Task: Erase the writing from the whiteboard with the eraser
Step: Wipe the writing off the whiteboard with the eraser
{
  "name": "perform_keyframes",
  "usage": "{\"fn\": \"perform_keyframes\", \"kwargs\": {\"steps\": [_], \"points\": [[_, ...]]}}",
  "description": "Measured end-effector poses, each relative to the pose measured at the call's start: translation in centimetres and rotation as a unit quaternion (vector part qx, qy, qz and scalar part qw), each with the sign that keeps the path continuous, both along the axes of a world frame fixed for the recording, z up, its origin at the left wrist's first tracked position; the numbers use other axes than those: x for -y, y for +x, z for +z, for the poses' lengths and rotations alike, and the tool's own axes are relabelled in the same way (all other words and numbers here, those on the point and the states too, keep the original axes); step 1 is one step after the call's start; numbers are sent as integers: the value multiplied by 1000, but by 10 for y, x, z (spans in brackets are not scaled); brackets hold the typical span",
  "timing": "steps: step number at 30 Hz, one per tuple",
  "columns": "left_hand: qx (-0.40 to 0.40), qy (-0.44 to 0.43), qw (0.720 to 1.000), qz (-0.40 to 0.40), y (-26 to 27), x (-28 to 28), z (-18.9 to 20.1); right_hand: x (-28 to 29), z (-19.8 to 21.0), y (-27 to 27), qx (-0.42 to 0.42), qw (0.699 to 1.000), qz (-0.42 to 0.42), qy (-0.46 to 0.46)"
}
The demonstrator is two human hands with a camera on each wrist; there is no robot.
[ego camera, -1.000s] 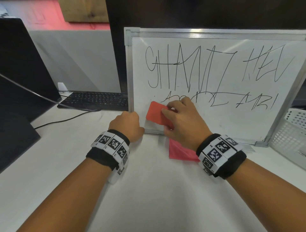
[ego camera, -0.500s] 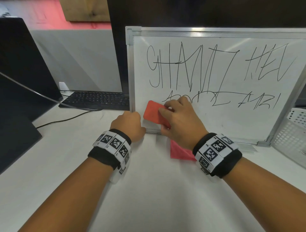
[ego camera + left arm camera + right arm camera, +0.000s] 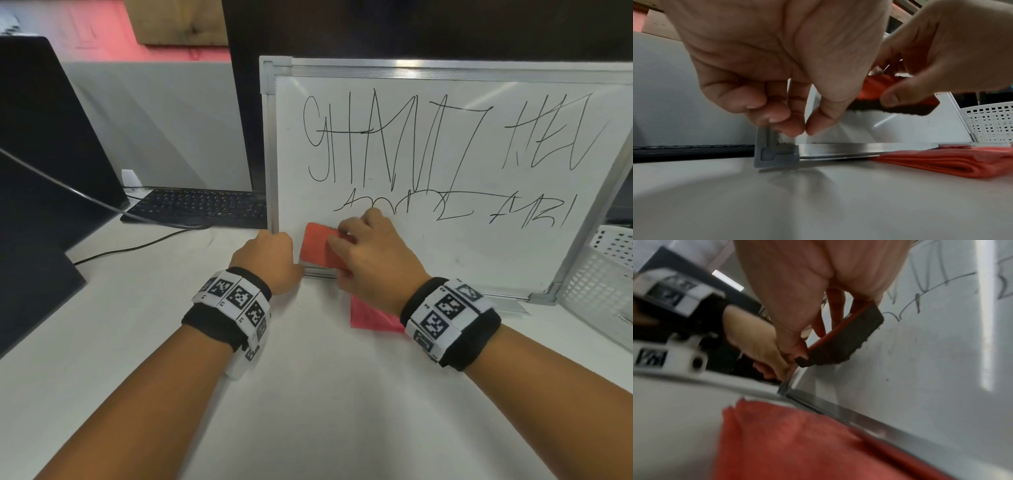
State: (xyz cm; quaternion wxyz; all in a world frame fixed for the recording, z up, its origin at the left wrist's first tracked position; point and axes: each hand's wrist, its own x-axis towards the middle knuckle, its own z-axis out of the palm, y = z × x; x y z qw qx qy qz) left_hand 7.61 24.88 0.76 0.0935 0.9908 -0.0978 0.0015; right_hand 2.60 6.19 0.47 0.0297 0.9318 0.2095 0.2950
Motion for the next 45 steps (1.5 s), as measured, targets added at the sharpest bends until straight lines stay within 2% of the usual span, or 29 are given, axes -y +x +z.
{"fn": "perform_keyframes", "kwargs": {"steps": [2,7,15,18,22,26,31,34,40,45], "points": [[-8,19,1000,6,1,-2,-1,0,-2,2,-7,999,3,-32],[-15,34,999,13,1,-5,-2,-5,3,7,18,1000,14,-15],[-15,-10,1000,14,0,-5,1,-9,6,5,-5,1000,0,3],[-10,-105,994,-17,-3,-2,7,1,9,-4,-15,998,-29,61],[17,-264,962,-73,-16,15,15,11,15,-18,-11,989,-40,140],[39,-349,934,-71,-25,29,20,16,16,-24,-34,979,-30,197],[40,-421,905,-37,-31,38,29,23,13,-28,-75,962,32,262],[43,-428,902,-34,-33,40,30,26,12,-33,-87,957,53,271],[88,-356,928,-64,-43,45,30,27,10,-36,-94,953,83,274],[101,-284,950,-80,-41,44,23,33,10,-40,-101,928,135,333]]}}
